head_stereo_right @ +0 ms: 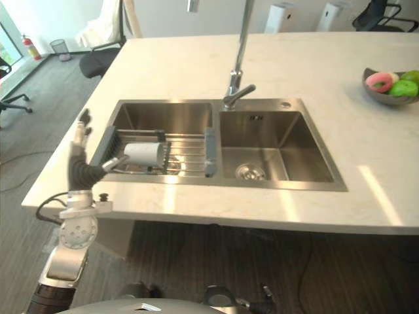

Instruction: Walk over to the sink, pick up the cup, carry it to the dishwasher, place the cup inside the dishwasher, then close the dishwasher door

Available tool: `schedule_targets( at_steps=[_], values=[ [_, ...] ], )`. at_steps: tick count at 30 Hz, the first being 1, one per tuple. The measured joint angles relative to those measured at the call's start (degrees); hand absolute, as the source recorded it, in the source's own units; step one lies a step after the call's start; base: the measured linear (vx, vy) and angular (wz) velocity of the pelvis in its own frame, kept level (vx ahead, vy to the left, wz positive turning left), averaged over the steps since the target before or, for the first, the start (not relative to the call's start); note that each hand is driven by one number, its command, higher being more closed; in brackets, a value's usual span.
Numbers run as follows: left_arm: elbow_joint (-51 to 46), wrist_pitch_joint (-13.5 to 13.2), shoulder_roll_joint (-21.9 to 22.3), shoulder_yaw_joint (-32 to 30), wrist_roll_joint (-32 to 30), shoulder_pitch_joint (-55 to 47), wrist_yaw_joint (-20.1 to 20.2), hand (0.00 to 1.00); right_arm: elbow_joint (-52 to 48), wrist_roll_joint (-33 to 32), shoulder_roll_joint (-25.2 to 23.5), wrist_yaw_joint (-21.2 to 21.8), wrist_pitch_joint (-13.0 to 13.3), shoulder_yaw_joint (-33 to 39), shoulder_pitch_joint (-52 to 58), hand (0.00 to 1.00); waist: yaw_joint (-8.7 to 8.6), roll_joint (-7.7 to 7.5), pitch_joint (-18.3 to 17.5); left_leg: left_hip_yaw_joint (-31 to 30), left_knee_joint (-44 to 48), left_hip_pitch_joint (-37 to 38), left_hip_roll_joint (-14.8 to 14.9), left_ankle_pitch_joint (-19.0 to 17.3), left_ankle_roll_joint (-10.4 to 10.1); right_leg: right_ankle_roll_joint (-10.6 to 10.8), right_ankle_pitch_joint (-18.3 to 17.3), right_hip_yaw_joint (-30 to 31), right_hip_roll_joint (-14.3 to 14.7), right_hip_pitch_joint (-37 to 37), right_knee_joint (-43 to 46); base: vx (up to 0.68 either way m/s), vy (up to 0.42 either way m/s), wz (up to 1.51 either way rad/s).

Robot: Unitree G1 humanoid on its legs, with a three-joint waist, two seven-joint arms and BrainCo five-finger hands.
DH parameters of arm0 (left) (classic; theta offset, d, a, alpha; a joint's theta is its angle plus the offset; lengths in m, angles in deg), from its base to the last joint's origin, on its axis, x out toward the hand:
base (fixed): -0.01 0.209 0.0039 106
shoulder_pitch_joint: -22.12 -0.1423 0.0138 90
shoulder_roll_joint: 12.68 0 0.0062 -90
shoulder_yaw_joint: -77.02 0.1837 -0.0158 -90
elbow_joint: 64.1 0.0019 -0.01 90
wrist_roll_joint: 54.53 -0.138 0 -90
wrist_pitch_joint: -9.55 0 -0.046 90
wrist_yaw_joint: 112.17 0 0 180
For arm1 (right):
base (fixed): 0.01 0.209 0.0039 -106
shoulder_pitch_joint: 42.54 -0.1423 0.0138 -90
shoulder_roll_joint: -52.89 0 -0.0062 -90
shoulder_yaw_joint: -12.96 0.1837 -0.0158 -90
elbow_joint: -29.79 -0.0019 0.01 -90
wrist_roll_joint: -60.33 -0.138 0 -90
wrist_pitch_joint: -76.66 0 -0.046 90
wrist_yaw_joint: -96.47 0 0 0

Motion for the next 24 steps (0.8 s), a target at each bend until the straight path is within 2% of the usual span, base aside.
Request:
schedule_targets(
  at_steps=[1,4,7,10,14,17,24],
  values=[
    [1.4,1.9,-1.6,1.9,-2.1,0.8,1.5,0.00,0.2,0.0,-1.0,-0.1,-0.1,0.3,0.0,0.00,-0.24,-0.98,-0.3,0.2,-3.6,2.2,-1.3,0.9,0.1,0.7,0.2,0.5,-0.8,0.3,-0.5,0.19,0.098,-0.22],
    [5.2,5.6,-5.9,5.8,-6.1,3.7,5.1,0.00,0.2,-0.1,-2.4,-0.1,-0.2,1.4,0.0,0.00,-0.97,-2.57,-0.6,2.0,-8.7,4.9,-2.9,2.4,0.5,1.4,0.3,1.7,-1.9,1.0,-2.4,0.14,0.066,-0.19],
    [8.8,8.3,-8.2,6.8,-8.7,5.5,7.6,0.00,0.1,-0.3,-2.5,-0.2,-0.3,1.4,0.0,0.00,-2.01,-2.59,-0.7,2.9,-11.3,7.0,-3.6,2.8,0.7,1.8,0.5,2.3,-1.9,2.1,-4.1,0.09,0.034,-0.15],
    [11.3,10.6,-10.6,7.3,-10.2,7.9,11.0,0.00,-0.1,-0.5,-2.5,-0.2,-1.1,1.4,0.0,0.00,-2.31,-2.53,-0.8,3.5,-14.0,8.3,-3.7,3.7,0.4,1.8,0.8,3.0,-1.6,2.3,-4.9,0.05,0.001,-0.12],
    [12.8,12.5,-13.3,7.3,-11.0,9.3,13.4,0.00,-0.7,-0.7,-2.4,-0.1,-2.5,1.4,-0.1,0.00,-2.44,-2.56,-0.9,3.7,-16.2,9.4,-3.6,4.7,0.2,1.7,1.4,3.0,-1.1,2.8,-5.7,0.00,-0.008,-0.01],
    [14.1,13.4,-14.2,7.4,-11.1,9.7,13.7,0.00,-0.9,-0.6,-2.4,0.0,-3.4,1.3,-0.1,0.00,-2.53,-2.55,-1.2,3.9,-17.0,10.7,-3.6,5.0,0.3,1.5,2.1,3.1,-0.9,4.0,-7.1,-0.03,-0.006,-0.04],
    [14.8,16.6,-14.6,7.3,-12.1,11.2,13.7,0.00,-1.8,-0.5,-2.4,0.7,-3.5,0.9,-0.1,0.00,-2.86,-2.52,-1.6,4.6,-19.3,11.2,-4.0,6.9,0.8,1.9,4.0,3.7,-1.0,4.0,-9.3,-0.08,0.010,-0.05]
  ],
)
